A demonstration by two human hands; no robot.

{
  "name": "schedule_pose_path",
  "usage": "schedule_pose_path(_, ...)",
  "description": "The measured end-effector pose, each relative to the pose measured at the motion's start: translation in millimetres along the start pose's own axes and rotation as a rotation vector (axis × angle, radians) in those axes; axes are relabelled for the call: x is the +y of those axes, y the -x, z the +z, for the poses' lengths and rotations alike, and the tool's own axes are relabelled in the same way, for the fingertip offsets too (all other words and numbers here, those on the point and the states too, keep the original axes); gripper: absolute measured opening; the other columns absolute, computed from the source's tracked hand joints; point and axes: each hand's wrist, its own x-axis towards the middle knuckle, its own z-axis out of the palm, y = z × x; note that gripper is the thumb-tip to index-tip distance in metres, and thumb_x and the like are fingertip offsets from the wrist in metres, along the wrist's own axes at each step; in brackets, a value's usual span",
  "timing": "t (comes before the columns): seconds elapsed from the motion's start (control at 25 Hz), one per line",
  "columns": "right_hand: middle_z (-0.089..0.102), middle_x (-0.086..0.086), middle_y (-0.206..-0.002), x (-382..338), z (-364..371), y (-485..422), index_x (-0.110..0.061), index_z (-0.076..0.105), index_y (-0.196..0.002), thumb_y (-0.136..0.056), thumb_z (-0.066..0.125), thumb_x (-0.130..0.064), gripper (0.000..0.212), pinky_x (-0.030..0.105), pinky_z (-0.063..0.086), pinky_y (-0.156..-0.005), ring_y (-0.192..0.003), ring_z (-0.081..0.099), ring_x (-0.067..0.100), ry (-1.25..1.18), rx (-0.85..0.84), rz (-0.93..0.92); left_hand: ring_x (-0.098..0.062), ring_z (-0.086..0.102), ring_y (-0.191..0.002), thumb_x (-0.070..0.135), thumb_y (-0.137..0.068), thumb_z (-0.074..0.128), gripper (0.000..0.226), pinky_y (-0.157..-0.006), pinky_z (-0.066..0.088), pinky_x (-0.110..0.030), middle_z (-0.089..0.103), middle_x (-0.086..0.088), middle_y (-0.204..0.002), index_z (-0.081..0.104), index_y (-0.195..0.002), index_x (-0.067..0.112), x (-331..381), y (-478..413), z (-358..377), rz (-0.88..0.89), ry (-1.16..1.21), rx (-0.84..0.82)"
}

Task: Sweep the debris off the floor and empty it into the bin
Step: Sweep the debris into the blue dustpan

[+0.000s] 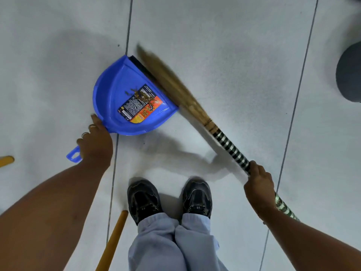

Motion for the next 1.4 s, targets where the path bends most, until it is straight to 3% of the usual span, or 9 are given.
schedule_pose_path(0.16, 0.055, 0.027, -0.113, -21, -3, -18, 0.003, 0.044, -0.123, -0.080, 0.041, 0.013, 0.043, 0.050, 0.047, -0.077, -0.097, 0.051, 0.046, -0.008, -0.023, 0.082, -0.053, 0.057, -0.092, -0.004, -0.093, 0.038, 0.061, -0.081, 0.046, -0.057, 0.053, -0.037, -0.110, 0.008, -0.146, -0.009, -11, -3, -1, 0.023, -0.010, 0.015)
schedule_pose_path(0.36, 0.057, 0.022, -0.113, -43, 10, -4, -0.002, 0.044, -0.126, -0.080, 0.042, 0.011, 0.048, 0.047, 0.048, -0.076, -0.097, 0.052, 0.041, 0.055, -0.084, -0.064, -0.051, 0.059, -0.089, -0.005, -0.091, 0.041, 0.064, -0.079, 0.048, -0.055, 0.054, -0.036, -0.109, 0.009, -0.145, -0.010, -20, -6, -5, 0.039, -0.074, 0.026)
schedule_pose_path(0.56, 0.055, 0.021, -0.117, -36, 15, -7, -0.002, 0.041, -0.128, -0.083, 0.040, 0.010, 0.047, 0.048, 0.049, -0.076, -0.099, 0.051, 0.041, 0.023, -0.108, 0.083, -0.050, 0.059, -0.091, -0.003, -0.092, 0.042, 0.065, -0.082, 0.047, -0.057, 0.054, -0.035, -0.110, 0.007, -0.146, -0.008, -18, -6, -3, 0.030, -0.099, 0.007)
schedule_pose_path(0.68, 0.057, 0.020, -0.116, -34, 18, 6, -0.002, 0.041, -0.130, -0.083, 0.041, 0.009, 0.049, 0.048, 0.053, -0.076, -0.099, 0.053, 0.040, 0.120, -0.150, -0.090, -0.052, 0.058, -0.090, -0.005, -0.090, 0.043, 0.065, -0.081, 0.046, -0.058, 0.053, -0.036, -0.108, 0.010, -0.145, -0.009, -18, -6, -3, 0.023, -0.094, 0.028)
schedule_pose_path(0.84, 0.056, 0.025, -0.120, -63, 4, 36, -0.002, 0.038, -0.137, -0.080, 0.050, 0.007, 0.059, 0.049, 0.050, -0.078, -0.102, 0.053, 0.043, -0.098, -0.121, -0.117, -0.057, 0.054, -0.102, -0.008, -0.086, 0.049, 0.051, -0.087, 0.044, -0.059, 0.051, -0.036, -0.117, 0.030, -0.133, -0.012, -2, 21, -24, -0.077, 0.098, -0.044)
schedule_pose_path(1.0, 0.052, 0.023, -0.127, -102, -46, 73, -0.003, 0.028, -0.145, -0.085, 0.050, 0.002, 0.064, 0.051, 0.049, -0.074, -0.104, 0.051, 0.045, -0.258, -0.027, -0.082, -0.049, 0.048, -0.119, 0.002, -0.087, 0.057, 0.044, -0.101, 0.039, -0.053, 0.050, -0.029, -0.129, 0.036, -0.125, -0.006, 29, 83, -68, -0.277, 0.389, -0.180)
schedule_pose_path(1.16, 0.047, 0.013, -0.135, -101, -131, 80, -0.018, 0.017, -0.150, -0.091, 0.044, -0.005, 0.065, 0.046, 0.045, -0.082, -0.112, 0.046, 0.037, -0.264, 0.044, -0.018, -0.045, 0.051, -0.118, 0.012, -0.086, 0.063, 0.050, -0.101, 0.039, -0.049, 0.054, -0.028, -0.127, 0.037, -0.125, -0.007, 53, 138, -131, -0.257, 0.432, -0.206)
schedule_pose_path(1.4, 0.049, 0.017, -0.127, -68, -250, 90, -0.025, 0.025, -0.147, -0.090, 0.043, -0.001, 0.065, 0.045, 0.047, -0.075, -0.104, 0.049, 0.039, -0.391, 0.159, 0.029, -0.045, 0.054, -0.112, 0.011, -0.086, 0.062, 0.043, -0.095, 0.042, -0.049, 0.058, -0.027, -0.120, 0.041, -0.120, -0.006, 114, 173, -251, -0.065, 0.382, -0.116)
